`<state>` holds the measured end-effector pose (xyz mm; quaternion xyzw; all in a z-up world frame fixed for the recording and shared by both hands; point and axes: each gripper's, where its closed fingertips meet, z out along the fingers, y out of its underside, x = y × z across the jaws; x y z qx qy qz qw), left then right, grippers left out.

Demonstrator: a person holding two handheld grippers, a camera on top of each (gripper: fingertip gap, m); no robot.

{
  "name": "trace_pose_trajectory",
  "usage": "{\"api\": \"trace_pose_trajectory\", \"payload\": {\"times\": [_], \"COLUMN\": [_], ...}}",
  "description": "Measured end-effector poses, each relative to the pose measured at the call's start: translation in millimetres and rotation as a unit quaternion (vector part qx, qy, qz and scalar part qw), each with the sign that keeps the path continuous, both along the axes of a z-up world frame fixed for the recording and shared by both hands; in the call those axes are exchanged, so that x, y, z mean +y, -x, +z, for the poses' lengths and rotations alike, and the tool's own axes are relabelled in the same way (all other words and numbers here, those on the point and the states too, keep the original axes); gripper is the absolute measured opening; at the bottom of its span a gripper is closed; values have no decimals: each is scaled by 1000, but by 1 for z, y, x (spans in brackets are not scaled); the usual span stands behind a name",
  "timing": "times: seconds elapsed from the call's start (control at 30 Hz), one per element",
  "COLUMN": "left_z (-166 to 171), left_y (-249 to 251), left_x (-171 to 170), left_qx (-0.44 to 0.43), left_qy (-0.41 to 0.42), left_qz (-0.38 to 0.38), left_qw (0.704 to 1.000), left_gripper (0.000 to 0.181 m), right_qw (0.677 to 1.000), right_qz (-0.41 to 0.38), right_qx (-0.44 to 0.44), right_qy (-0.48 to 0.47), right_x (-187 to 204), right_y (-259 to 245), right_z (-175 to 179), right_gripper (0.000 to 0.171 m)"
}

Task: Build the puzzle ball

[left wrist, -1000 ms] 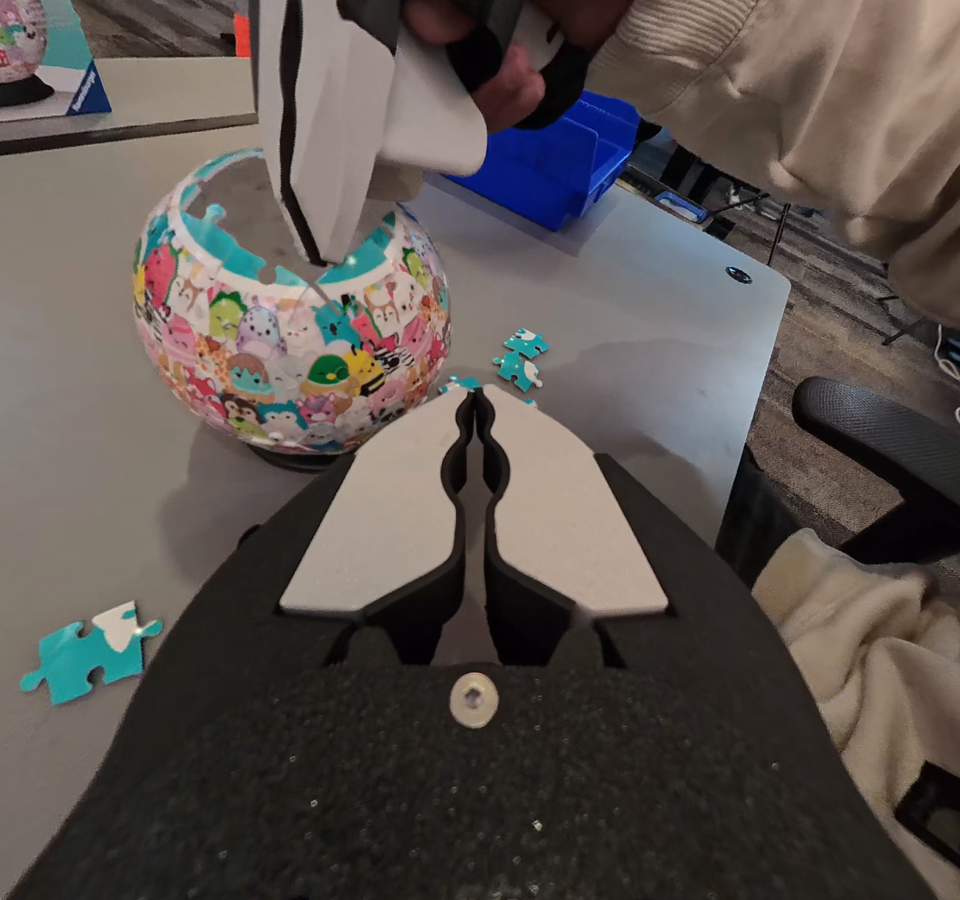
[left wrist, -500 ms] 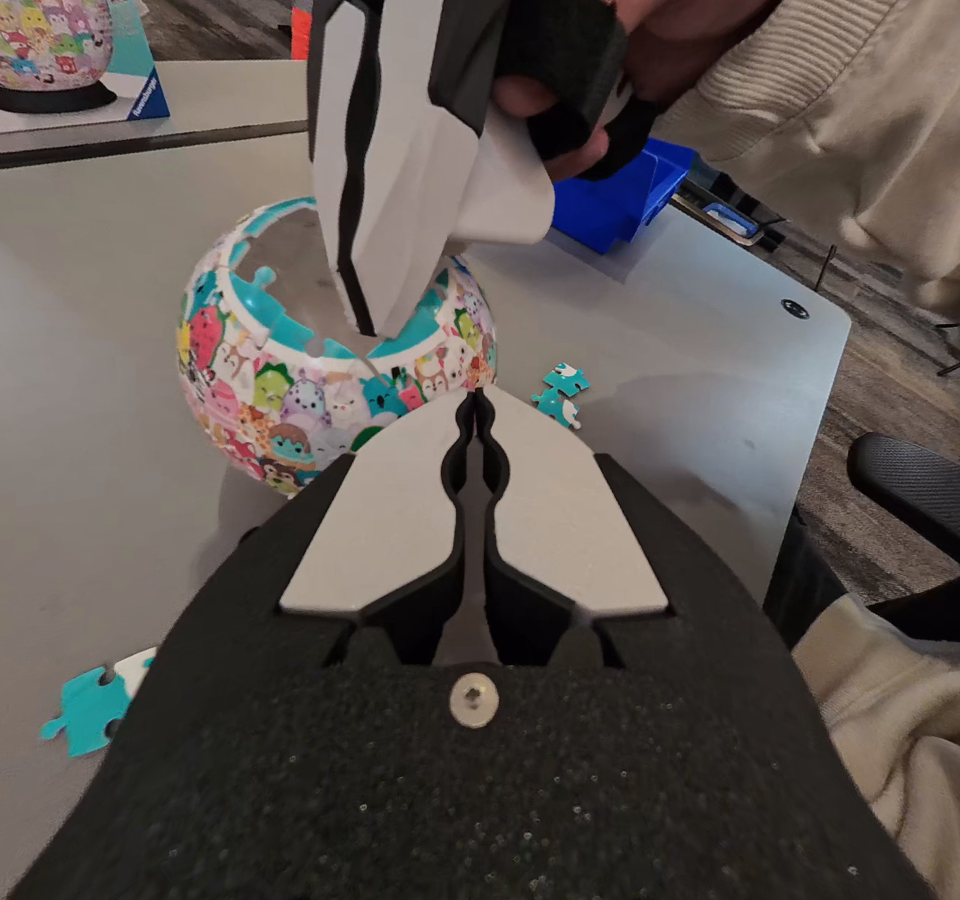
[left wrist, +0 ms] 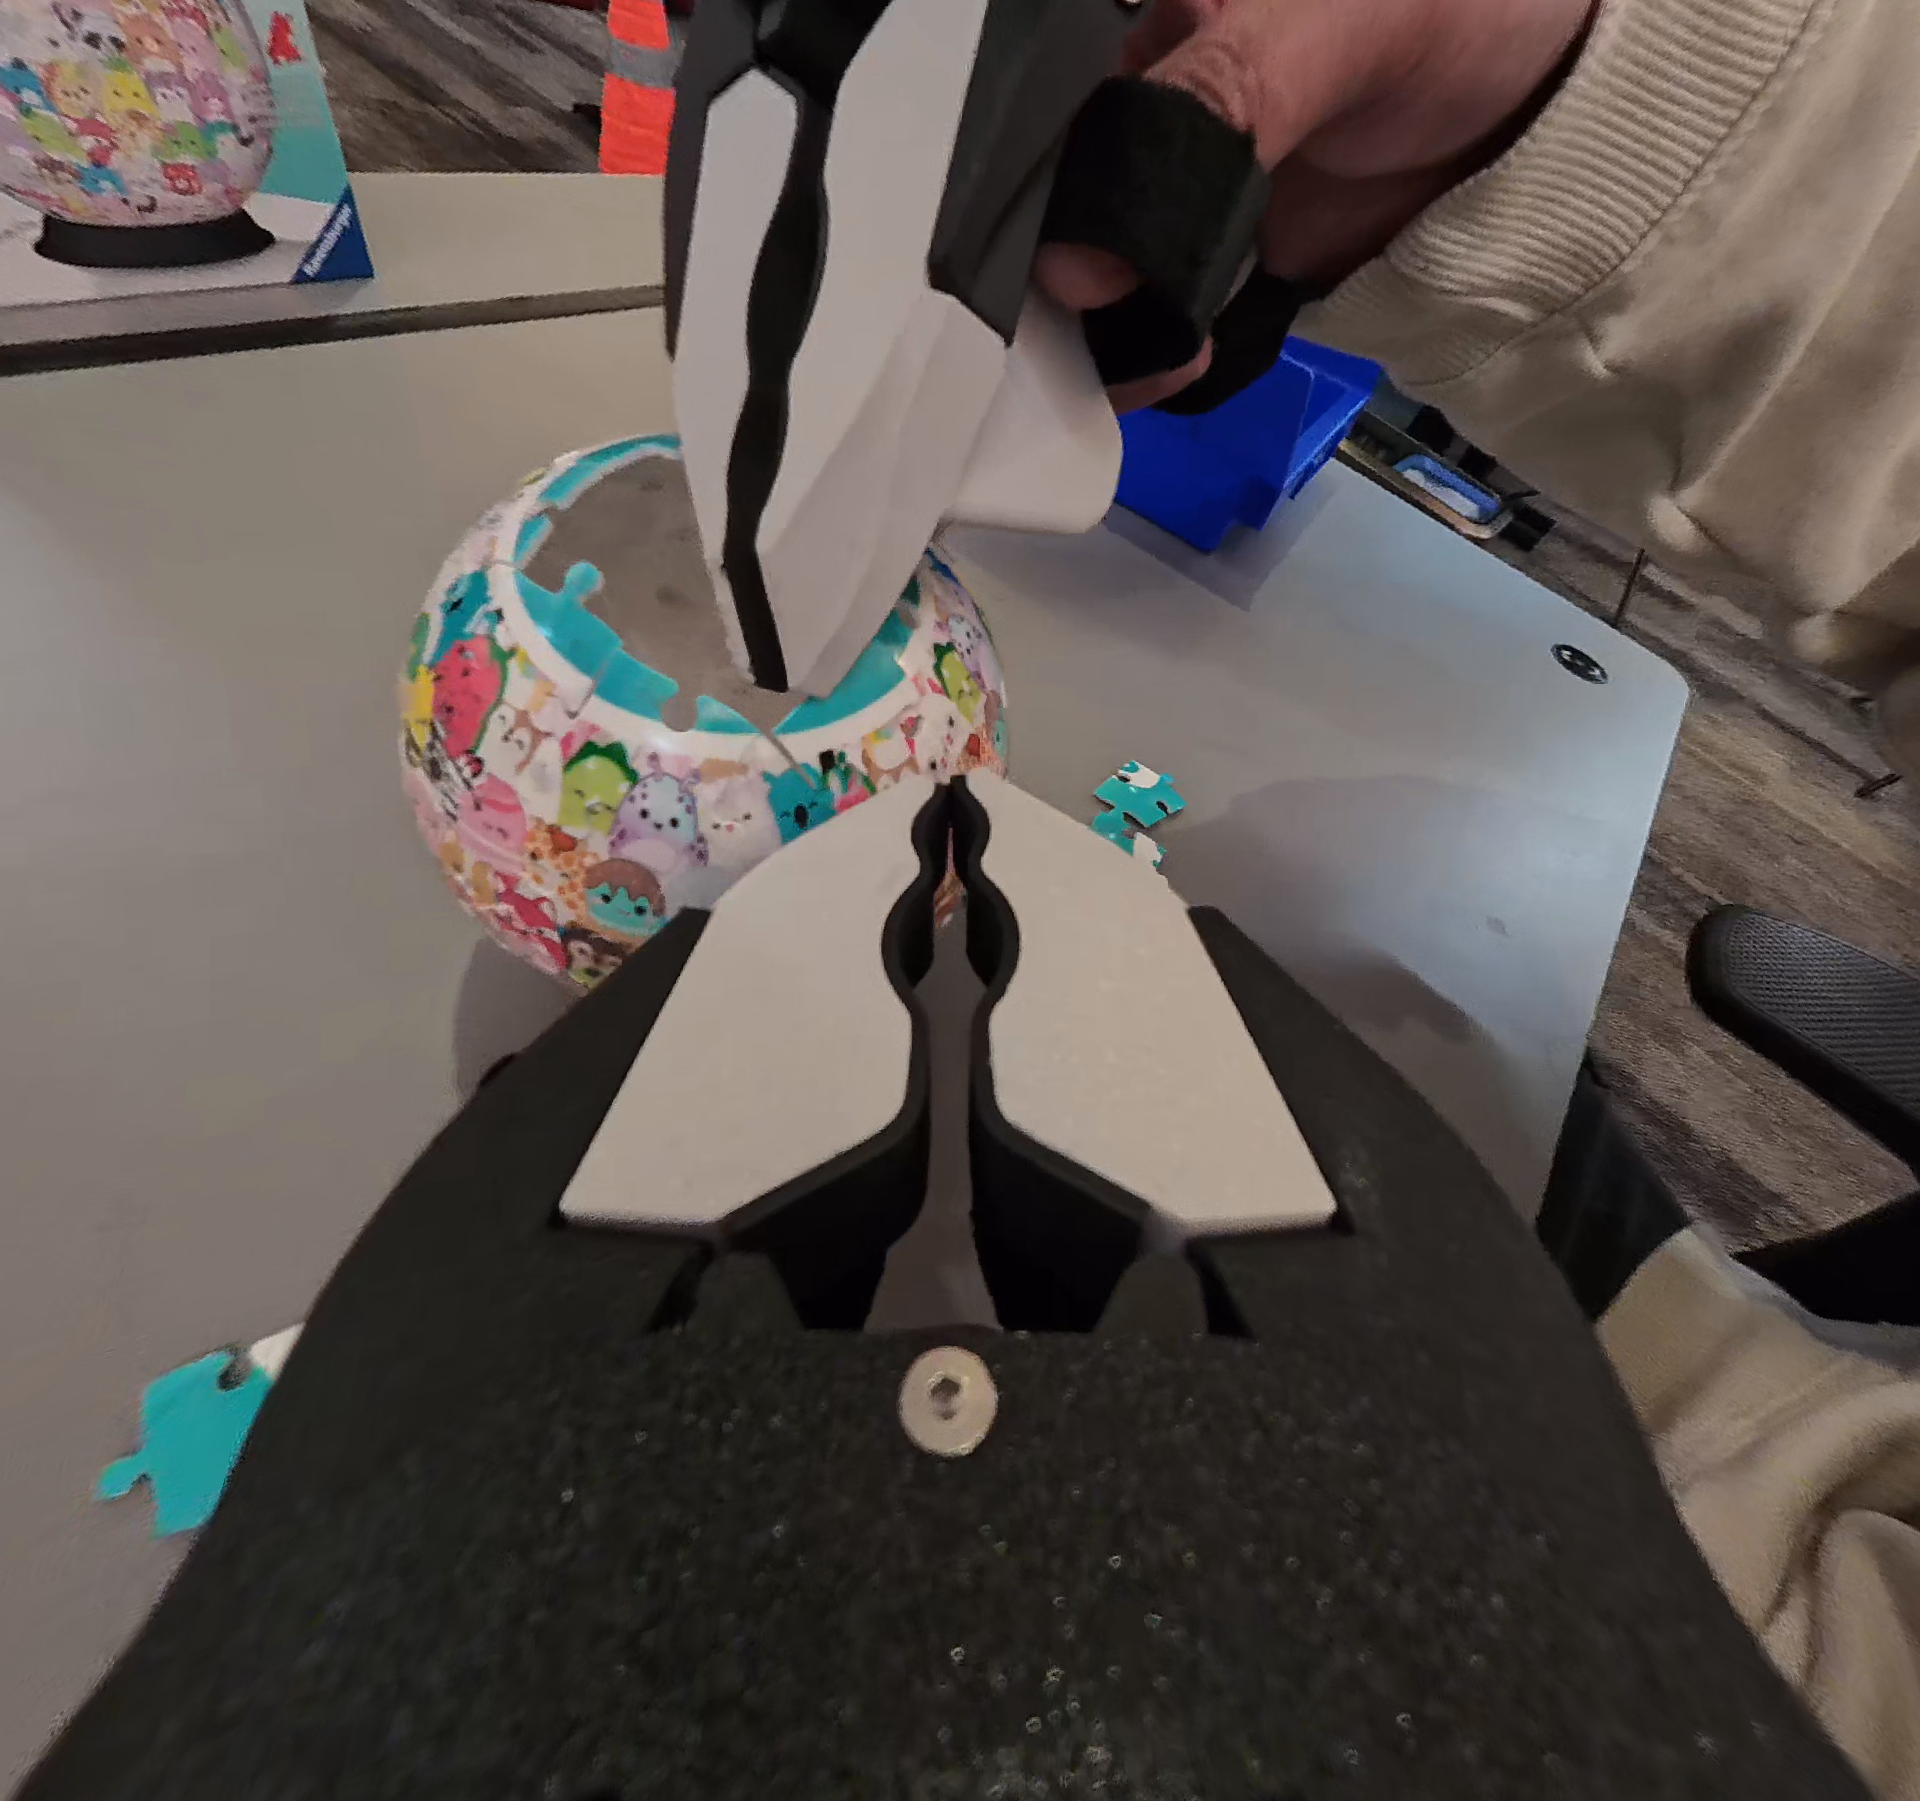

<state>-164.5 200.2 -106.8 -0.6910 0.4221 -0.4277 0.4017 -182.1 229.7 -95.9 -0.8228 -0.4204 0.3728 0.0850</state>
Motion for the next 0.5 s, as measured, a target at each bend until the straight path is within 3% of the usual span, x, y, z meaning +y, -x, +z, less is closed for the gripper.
{"api": "trace_pose_trajectory", "payload": {"times": [0.17, 0.37, 0.5], "left_z": [-1, 0, 1], "left_y": [-1, -1, 0], "left_x": [0, 0, 0], "left_qx": [-5, -6, -5], "left_qy": [18, 20, 19], "left_qz": [0, -1, 0], "left_qw": [1000, 1000, 1000], "left_gripper": [0, 0, 0], "right_qw": [1000, 997, 995], "right_qz": [-1, -2, 9], "right_qx": [-4, 20, -23], "right_qy": [-13, -76, -102], "right_x": [2, 7, 2], "right_y": [-1, -9, -31], "right_z": [0, 19, 9], "right_gripper": [4, 20, 26]}}
